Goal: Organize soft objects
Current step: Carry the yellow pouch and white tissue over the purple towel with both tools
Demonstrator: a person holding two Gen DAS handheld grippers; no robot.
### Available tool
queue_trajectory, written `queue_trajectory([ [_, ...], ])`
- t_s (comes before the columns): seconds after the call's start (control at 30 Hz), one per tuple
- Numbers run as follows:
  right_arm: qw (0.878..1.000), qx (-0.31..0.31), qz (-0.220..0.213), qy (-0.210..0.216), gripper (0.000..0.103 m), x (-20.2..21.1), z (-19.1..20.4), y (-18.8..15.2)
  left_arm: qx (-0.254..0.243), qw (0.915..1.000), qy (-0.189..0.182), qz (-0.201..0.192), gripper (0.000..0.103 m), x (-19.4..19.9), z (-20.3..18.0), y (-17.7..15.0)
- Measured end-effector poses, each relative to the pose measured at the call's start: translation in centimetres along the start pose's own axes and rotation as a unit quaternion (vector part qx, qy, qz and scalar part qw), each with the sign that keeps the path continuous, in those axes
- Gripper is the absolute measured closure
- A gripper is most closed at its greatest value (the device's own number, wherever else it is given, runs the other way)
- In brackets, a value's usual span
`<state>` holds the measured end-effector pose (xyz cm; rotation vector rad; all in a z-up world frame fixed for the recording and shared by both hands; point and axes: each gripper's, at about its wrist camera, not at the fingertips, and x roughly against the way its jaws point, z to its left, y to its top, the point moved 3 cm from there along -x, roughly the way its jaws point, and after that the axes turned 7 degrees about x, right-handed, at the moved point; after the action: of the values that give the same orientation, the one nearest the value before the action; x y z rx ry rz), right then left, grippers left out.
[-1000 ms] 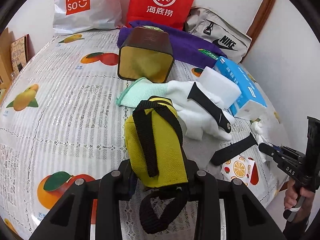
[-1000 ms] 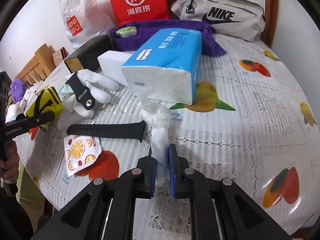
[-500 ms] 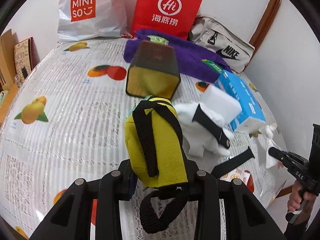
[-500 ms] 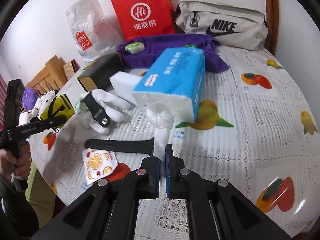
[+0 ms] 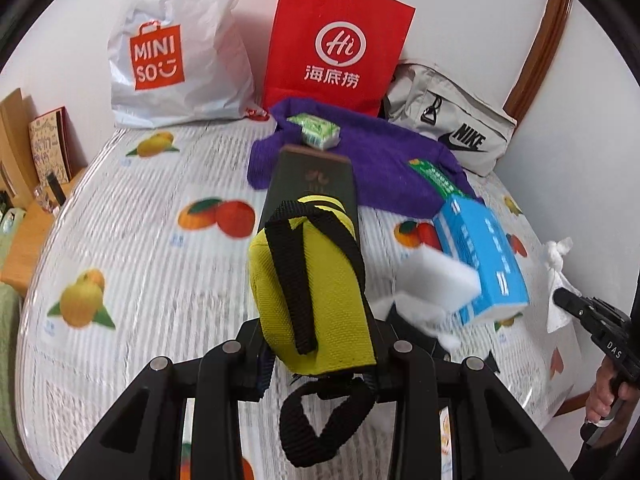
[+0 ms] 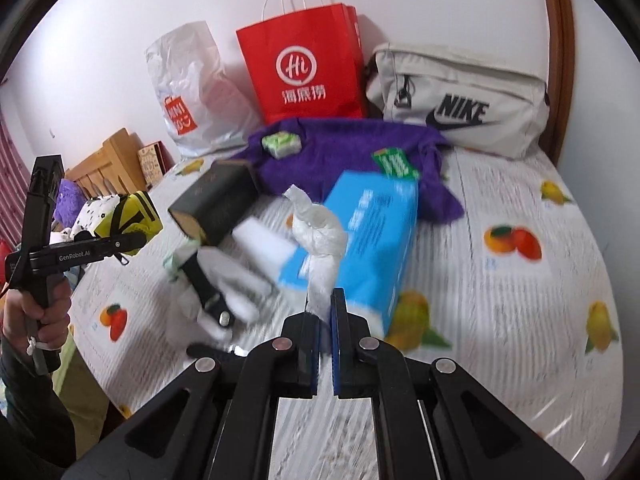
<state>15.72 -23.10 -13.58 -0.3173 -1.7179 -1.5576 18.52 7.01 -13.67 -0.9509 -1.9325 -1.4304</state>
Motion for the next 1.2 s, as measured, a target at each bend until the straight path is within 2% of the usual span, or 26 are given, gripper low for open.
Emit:
queue_trajectory([
  [0.27,1.0,0.005,-0.014,-0.003,0.098,-1.9,-1.7,4.6,-0.002,0.9999,0.008,-0.006,0.07,-0.9,-0.6,4.0],
  [0.7,1.0,0.007,-0.015,-0.015,0.098,-7.6,-5.0,11.3,-0.009,0.9999,-0.004,0.0,0.07,-4.9,-2.0,12.1],
  [0.97,1.0,0.011,0.004,-0.022,0.098,-11.9,-7.0,13.6,-0.012,0.9993,-0.021,0.027,0.07,-9.8,-3.3,15.8],
  [1.2,0.999,0.007,0.043,-0.023,0.098,-16.0,-8.5,13.8,-0.016,0.9981,-0.024,0.054,0.07,-13.9,-4.4,17.2],
])
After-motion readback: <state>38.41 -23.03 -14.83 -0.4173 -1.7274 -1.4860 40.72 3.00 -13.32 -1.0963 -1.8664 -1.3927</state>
